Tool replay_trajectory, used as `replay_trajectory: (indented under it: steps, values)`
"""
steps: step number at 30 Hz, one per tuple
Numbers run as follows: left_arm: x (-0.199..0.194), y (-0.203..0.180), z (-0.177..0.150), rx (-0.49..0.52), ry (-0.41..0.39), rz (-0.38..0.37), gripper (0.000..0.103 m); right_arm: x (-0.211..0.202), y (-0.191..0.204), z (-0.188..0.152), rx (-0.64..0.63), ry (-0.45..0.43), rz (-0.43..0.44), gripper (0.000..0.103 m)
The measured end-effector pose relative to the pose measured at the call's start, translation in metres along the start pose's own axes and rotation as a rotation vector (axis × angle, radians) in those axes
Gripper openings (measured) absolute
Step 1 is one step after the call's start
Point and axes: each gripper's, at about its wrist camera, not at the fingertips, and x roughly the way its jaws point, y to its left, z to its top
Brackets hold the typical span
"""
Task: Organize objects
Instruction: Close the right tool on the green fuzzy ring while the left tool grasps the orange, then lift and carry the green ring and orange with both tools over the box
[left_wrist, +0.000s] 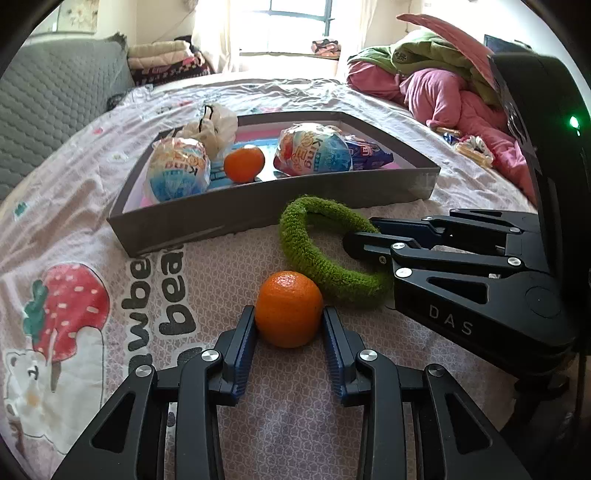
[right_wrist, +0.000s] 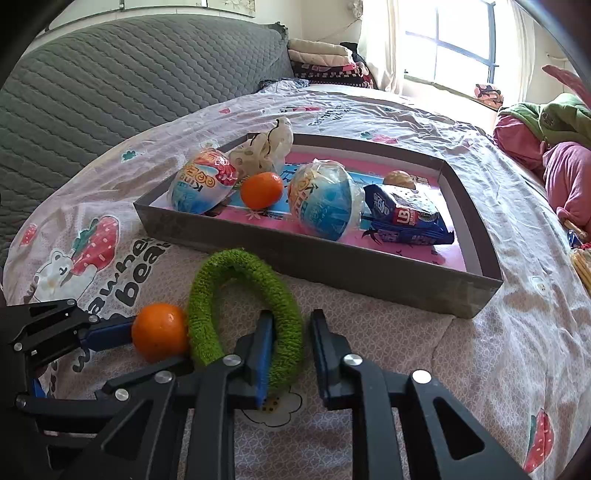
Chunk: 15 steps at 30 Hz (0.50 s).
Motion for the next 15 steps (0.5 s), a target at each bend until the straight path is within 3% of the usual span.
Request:
replay_trajectory:
  steps: [9,15]
  values:
    - [-0.003,0.004,0.002,-0.018,-0.009,-0.005,0.035,-0.007,0.001,0.002,-0.004,-0.026,0.001,0.014]
    - [-0.009,0.01,0.019,-0.032,-0.061,0.012,0.035,-0.025,-0.006,0.007,0.03,-0.109,-0.008,0.014]
